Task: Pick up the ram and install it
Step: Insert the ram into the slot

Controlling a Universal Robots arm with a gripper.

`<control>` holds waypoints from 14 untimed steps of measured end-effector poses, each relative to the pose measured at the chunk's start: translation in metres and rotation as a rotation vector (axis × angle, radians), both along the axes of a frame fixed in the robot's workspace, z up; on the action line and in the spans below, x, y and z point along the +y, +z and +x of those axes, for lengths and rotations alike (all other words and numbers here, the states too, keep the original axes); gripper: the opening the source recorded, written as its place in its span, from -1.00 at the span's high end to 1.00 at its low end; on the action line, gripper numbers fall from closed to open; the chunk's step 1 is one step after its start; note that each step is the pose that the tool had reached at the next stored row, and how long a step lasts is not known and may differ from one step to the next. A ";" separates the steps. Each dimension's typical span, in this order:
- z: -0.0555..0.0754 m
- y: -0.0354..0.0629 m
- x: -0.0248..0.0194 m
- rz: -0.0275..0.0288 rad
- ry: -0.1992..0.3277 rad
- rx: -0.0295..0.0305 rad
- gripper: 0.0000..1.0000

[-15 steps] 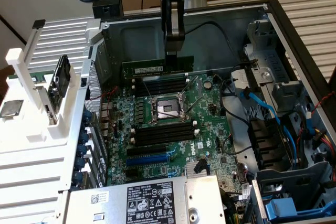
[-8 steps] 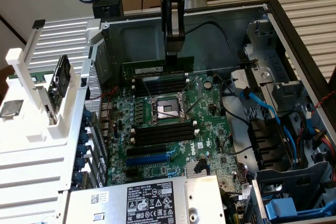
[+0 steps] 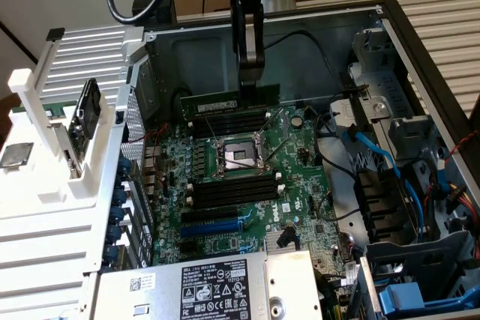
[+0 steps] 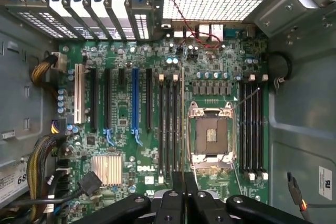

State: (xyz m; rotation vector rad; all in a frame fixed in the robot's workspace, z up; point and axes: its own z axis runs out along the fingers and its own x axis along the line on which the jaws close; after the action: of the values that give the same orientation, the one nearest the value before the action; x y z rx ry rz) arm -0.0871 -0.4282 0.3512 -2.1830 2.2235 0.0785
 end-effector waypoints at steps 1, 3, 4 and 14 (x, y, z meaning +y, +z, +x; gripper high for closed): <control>0.000 -0.0006 -0.0007 0.0059 0.000 -0.0014 0.76; 0.000 -0.0012 -0.0042 0.0236 0.000 -0.0016 0.76; 0.000 -0.0011 -0.0063 0.0301 0.000 -0.0014 0.76; 0.000 -0.0072 -0.0110 0.0386 0.000 -0.0013 0.76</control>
State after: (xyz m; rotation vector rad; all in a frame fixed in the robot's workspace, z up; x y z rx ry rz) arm -0.0871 -0.4391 0.3440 -2.1627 2.2024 0.1189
